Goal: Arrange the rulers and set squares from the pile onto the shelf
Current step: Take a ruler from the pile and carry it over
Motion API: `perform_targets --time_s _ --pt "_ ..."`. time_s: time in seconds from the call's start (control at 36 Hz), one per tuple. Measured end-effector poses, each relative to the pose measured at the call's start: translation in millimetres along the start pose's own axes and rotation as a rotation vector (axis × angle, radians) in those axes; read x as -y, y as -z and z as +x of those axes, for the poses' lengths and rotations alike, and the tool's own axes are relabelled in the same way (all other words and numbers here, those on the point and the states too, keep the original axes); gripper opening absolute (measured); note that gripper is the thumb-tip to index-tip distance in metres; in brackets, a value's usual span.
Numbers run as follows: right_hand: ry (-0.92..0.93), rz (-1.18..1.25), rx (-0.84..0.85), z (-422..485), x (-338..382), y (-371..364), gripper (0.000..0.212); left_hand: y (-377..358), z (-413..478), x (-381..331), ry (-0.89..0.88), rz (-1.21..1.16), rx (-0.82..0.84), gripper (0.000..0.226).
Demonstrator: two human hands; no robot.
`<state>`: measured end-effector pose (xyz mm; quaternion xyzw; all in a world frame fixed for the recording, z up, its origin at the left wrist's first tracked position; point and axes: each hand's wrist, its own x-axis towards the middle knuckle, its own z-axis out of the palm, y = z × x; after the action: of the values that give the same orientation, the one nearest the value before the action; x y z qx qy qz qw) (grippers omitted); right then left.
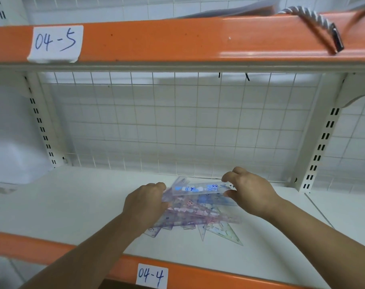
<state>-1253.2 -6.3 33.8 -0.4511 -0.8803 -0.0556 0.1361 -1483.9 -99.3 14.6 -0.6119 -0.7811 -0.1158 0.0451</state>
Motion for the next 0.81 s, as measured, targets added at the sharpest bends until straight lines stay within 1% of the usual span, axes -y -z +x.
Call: perform_targets --time_s 0.08,0.25,0.39,0.56,0.67,0.72,0.81 --pt "-0.002 -0.014 0.016 -3 0 0 0.034 -1 0 0 -0.02 0.037 -0.021 0.024" --pt "-0.028 -0.037 0.04 -12 3 1 0.035 -1 0 -5 -0.086 0.074 -0.036 0.017" --pt "-0.076 -0.041 0.06 -22 3 5 0.035 0 0 -12 -0.138 0.054 -0.037 0.02" --pt "-0.166 -0.044 0.064 -40 4 8 0.035 4 -5 -20 -0.181 0.035 0.027 0.015" --pt "-0.236 -0.047 0.062 -54 2 12 0.036 4 -8 -29 -0.226 -0.002 0.012 0.02" --pt "-0.266 -0.049 0.056 -62 -1 14 0.036 3 -10 -35 -0.267 -0.002 0.007 0.027" --pt "-0.3 -0.063 0.058 -76 -5 20 0.036 0 -11 -46 -0.315 0.039 0.036 0.026"
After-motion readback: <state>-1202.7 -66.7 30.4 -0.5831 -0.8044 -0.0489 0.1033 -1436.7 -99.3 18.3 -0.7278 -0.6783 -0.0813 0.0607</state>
